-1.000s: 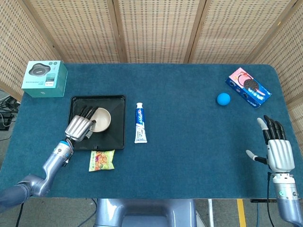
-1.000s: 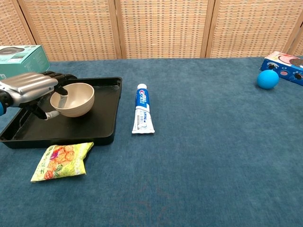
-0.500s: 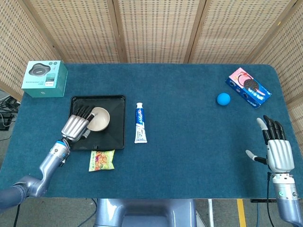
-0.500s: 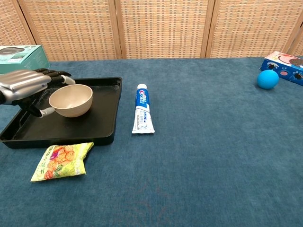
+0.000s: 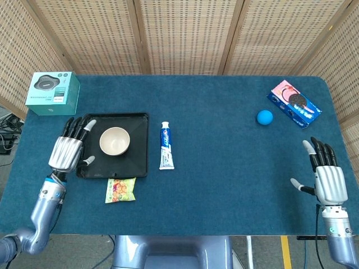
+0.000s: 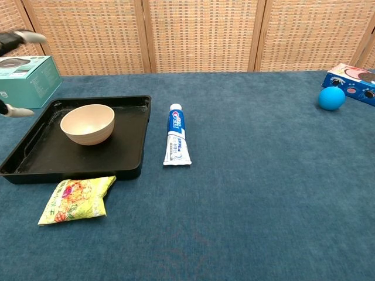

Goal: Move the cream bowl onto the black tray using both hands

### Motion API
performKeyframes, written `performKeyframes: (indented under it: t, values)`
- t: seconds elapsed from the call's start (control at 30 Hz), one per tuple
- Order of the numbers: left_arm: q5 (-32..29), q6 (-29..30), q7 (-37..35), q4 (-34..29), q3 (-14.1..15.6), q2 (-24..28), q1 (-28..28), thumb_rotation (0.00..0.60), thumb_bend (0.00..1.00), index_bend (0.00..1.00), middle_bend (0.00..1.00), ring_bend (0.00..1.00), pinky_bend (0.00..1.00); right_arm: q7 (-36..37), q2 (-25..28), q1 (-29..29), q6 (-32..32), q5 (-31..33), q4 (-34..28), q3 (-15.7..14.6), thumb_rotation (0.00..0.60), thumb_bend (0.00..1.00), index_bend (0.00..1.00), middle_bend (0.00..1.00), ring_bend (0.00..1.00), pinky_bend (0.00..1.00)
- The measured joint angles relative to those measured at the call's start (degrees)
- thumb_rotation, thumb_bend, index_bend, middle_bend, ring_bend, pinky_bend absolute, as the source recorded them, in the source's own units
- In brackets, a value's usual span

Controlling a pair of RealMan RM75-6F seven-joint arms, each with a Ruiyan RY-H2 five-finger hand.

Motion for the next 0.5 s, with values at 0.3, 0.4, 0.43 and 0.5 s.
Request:
performKeyframes:
  t: [0.3,0.4,0.43,0.5]
  values:
    - [0.8,7.5,9.8,-13.2,2.6,4.2,7.7,0.600,0.04,0.00,0.00,0.00,0.00,-5.4,1.9,-0.1,-4.0,2.5,-3.7,-0.8,0.600,0.16,0.00,0.00,0.00,0.00]
    - [0.9,8.0,12.4,-17.4,4.4,6.8,10.0,0.600,0.04,0.00,0.00,0.00,0.00,-8.1,2.9,0.1,-5.7,3.3,-5.8,-1.2,0.600,0.15,0.00,0.00,0.00,0.00]
    - [1.1,8.4,13.1,-18.2,4.9,7.7,10.9,0.600,0.04,0.00,0.00,0.00,0.00,-9.0,3.1,0.1,-6.0,3.5,-6.4,-1.3,0.600,0.15,0.00,0.00,0.00,0.00]
    - [1.5,8.6,13.1,-18.4,5.4,8.4,11.8,0.600,0.04,0.00,0.00,0.00,0.00,-10.2,3.2,0.2,-6.2,3.5,-7.1,-1.5,0.600,0.15,0.00,0.00,0.00,0.00]
